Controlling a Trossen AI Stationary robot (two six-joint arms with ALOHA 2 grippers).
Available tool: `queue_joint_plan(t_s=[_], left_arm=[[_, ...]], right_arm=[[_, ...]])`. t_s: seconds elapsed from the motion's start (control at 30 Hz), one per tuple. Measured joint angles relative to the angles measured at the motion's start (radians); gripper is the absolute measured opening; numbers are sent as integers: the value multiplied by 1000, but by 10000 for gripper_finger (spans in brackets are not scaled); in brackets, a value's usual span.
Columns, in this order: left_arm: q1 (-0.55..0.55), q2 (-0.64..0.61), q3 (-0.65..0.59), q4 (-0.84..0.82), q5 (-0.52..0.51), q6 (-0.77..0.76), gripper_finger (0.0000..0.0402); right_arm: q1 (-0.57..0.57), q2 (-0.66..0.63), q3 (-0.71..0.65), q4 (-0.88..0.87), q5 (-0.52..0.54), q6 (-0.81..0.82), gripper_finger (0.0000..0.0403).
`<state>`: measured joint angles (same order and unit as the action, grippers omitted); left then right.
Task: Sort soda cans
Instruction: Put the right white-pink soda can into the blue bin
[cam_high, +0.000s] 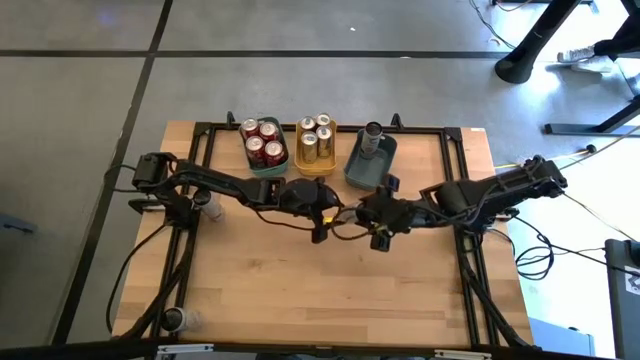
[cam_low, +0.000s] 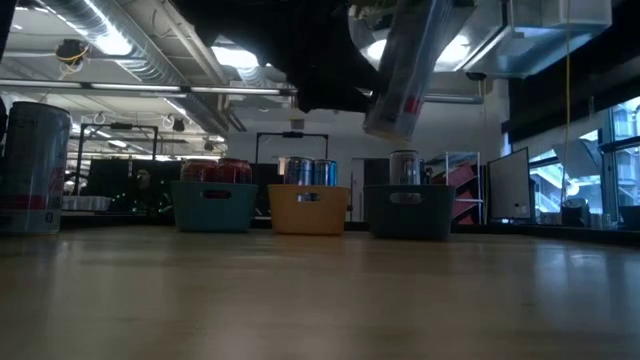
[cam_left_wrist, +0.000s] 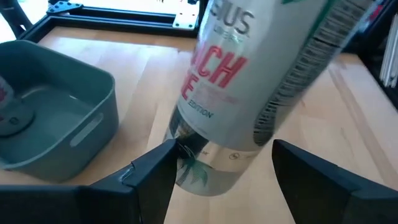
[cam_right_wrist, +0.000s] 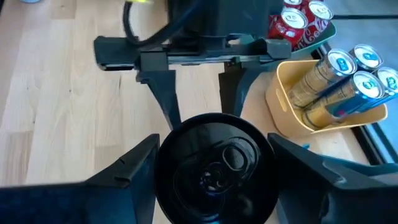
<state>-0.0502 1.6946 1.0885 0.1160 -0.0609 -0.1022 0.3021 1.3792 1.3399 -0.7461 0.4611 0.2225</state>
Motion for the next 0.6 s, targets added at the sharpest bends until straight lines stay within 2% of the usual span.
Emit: queue_joint_plan(t_s=[0.13, 0.27, 0.37, 0.6], left_arm=[[0, -46, 0, -80, -8, 18, 249], [-5, -117, 1, -210, -29, 8, 249], [-3, -166, 1, -274, -70, 6, 249], [-3, -201, 1, -343, -123, -14, 249]], right_arm=[[-17, -7, 0, -24, 1, -22, 240], [-68, -39, 0, -80, 75, -26, 240], [-133, -48, 1, -148, 128, -26, 240], [-361, -52, 0, -276, 99, -50, 240]])
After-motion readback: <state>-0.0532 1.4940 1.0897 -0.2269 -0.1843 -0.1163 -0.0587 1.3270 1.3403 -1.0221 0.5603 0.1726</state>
